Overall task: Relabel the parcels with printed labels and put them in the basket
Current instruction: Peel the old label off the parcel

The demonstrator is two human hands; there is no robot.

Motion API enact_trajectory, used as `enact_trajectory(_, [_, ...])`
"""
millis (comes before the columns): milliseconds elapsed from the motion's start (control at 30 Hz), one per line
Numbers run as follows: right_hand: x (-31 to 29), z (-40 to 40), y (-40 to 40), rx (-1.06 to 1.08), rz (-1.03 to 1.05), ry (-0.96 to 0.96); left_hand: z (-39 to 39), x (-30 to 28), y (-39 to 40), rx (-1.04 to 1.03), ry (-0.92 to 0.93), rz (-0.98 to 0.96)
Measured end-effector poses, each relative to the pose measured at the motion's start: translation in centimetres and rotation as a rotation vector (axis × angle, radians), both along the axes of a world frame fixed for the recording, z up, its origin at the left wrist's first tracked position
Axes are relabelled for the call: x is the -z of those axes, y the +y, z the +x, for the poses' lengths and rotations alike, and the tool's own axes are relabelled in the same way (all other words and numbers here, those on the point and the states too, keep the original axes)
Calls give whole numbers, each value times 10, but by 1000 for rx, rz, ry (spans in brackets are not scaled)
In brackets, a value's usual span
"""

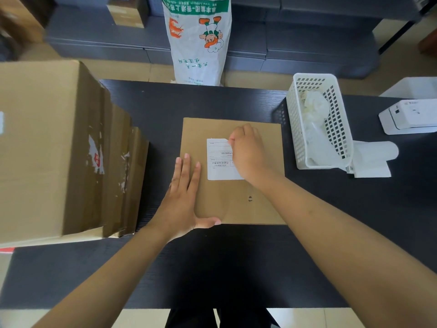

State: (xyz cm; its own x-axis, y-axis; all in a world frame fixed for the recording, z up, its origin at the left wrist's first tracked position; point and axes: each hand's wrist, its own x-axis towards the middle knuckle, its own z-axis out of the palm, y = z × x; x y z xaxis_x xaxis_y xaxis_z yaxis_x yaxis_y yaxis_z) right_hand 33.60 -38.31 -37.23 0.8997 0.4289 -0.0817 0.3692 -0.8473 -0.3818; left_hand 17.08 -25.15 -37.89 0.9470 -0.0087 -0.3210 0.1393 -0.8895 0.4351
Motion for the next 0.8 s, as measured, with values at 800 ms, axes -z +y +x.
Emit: enact_trajectory(800, [4, -21, -4, 27, 105, -198, 3, 5, -4, 1, -1, 18])
